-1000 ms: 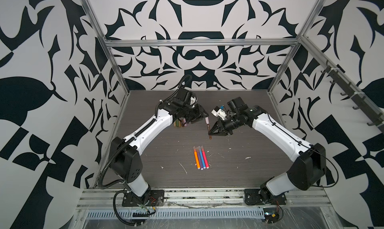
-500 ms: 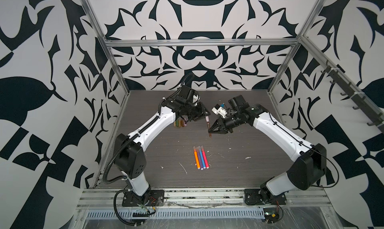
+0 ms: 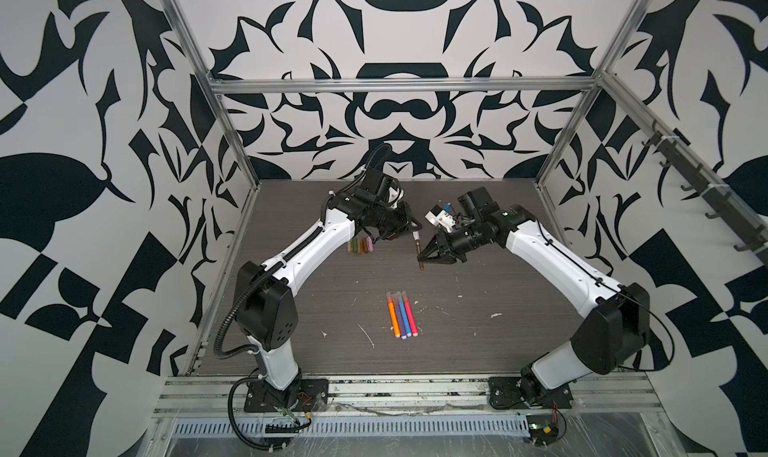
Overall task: Open the pen caps
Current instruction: 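Carry the pen toward the left gripper while the left gripper approaches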
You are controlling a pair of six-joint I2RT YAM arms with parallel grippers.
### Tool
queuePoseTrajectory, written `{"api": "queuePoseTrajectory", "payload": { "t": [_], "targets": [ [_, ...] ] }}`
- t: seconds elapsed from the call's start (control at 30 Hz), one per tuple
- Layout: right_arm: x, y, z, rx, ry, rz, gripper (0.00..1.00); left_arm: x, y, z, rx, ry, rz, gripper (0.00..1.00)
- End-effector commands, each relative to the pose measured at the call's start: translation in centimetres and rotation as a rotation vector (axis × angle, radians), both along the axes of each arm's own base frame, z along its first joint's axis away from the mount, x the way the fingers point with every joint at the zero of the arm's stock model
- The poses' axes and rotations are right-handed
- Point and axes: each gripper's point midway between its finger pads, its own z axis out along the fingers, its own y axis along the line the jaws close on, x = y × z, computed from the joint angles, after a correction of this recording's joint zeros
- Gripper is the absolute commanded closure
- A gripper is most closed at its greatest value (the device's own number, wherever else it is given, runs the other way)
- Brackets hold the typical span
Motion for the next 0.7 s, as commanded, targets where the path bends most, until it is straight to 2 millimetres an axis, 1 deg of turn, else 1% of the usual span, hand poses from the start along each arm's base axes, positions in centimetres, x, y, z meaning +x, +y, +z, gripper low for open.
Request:
{"api": "queuePoseTrajectory", "payload": {
  "t": [0.0,0.03,0.07,0.13,0.2,0.23,0.4,0.47,0.5,0.57,0.6,0.67],
  "targets": [
    [1.4,-0.4,2.2,0.014,-0.078,-0.031,1.00,-0.7,-0.5,1.1,-0.025,0.005,-0.043,1.00],
    [1.5,-0.4,2.2,0.014,-0.079,-0.033,1.00,-0.8,-0.5,1.3,-0.032,0.004,-0.047,1.00],
    [1.6,-0.4,2.3,0.015,-0.080,-0.032,1.00,-0.8,-0.6,1.4,-0.036,0.001,-0.050,0.98],
    [1.7,-0.3,2.3,0.016,-0.079,-0.032,1.00,-0.9,-0.6,1.7,-0.042,-0.001,-0.054,0.91],
    [1.8,-0.2,2.3,0.018,-0.077,-0.032,1.00,-0.9,-0.5,1.8,-0.041,-0.003,-0.052,0.80],
    [1.9,-0.2,2.3,0.019,-0.075,-0.031,1.00,-0.9,-0.5,1.8,-0.040,-0.005,-0.052,0.78],
    [2.0,-0.1,2.3,0.020,-0.073,-0.031,1.00,-0.8,-0.5,2.0,-0.043,-0.010,-0.053,0.76],
    [2.0,-0.1,2.3,0.019,-0.073,-0.030,1.00,-0.8,-0.6,2.0,-0.047,-0.010,-0.055,0.74],
    [2.0,-0.1,2.3,0.019,-0.069,-0.029,1.00,-0.8,-0.7,2.0,-0.050,-0.010,-0.056,0.75],
    [1.9,-0.1,2.2,0.019,-0.068,-0.028,1.00,-0.7,-0.8,2.1,-0.051,-0.010,-0.057,0.86],
    [2.0,-0.1,2.2,0.020,-0.068,-0.029,1.00,-0.7,-0.7,2.1,-0.049,-0.011,-0.056,0.88],
    [1.9,-0.1,2.2,0.019,-0.065,-0.028,1.00,-0.6,-0.7,2.1,-0.047,-0.012,-0.053,0.88]
  ]
}}
